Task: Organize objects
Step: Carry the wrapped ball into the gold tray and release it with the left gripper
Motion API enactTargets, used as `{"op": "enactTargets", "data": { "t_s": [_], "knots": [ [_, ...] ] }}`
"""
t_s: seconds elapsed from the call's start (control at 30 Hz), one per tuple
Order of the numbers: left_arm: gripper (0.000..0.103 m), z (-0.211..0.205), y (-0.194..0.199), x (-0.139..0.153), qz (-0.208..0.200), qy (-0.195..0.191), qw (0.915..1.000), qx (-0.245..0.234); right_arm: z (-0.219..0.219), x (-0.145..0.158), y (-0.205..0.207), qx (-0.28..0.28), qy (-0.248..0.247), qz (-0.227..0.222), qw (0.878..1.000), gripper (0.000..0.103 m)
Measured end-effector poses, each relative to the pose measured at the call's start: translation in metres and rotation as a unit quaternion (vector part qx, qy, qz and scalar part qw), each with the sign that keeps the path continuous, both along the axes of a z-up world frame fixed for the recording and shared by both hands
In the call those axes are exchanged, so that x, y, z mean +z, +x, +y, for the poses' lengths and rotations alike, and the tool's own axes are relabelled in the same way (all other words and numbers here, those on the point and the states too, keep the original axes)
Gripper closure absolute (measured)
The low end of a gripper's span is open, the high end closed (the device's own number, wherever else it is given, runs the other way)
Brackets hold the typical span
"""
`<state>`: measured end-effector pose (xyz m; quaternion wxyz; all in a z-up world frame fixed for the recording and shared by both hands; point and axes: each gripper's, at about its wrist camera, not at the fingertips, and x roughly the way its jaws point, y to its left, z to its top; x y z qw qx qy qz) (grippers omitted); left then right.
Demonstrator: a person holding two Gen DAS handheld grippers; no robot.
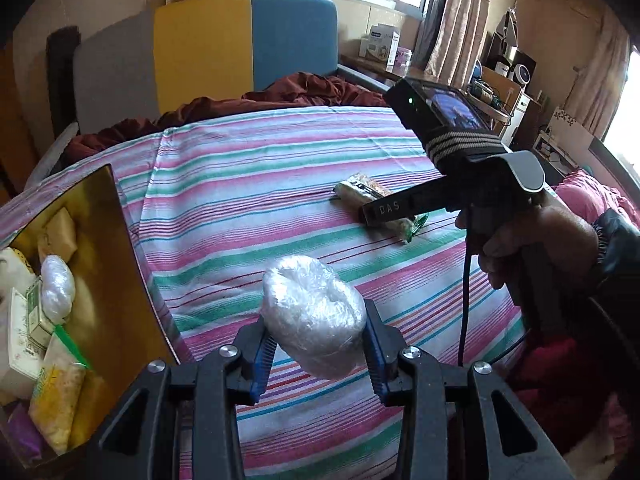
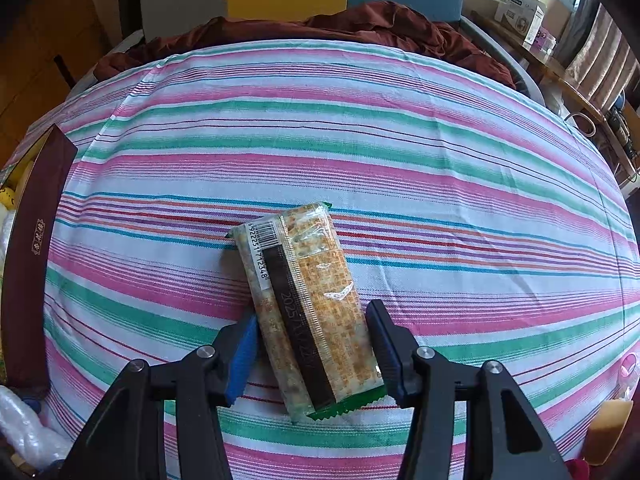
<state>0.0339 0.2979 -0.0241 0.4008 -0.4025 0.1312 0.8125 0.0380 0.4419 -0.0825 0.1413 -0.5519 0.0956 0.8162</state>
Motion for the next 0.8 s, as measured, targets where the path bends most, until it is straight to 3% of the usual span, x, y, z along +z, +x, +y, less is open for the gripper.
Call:
{"op": "enactTargets", "data": {
  "t_s": [0.3, 0.8],
  "knots": [
    [0.063, -0.038, 0.002, 0.022, 0.024, 0.009, 0.9988, 0.041, -0.003, -0.002, -0.008, 0.006, 0.011, 0.004, 1.000, 0.050],
    [0.063, -0.103, -0.022, 0.027, 0.015, 0.027, 0.9931, 0.113, -0.003, -0.002, -0.007, 0.010, 0.025, 0.009, 1.000, 0.051]
  ]
}}
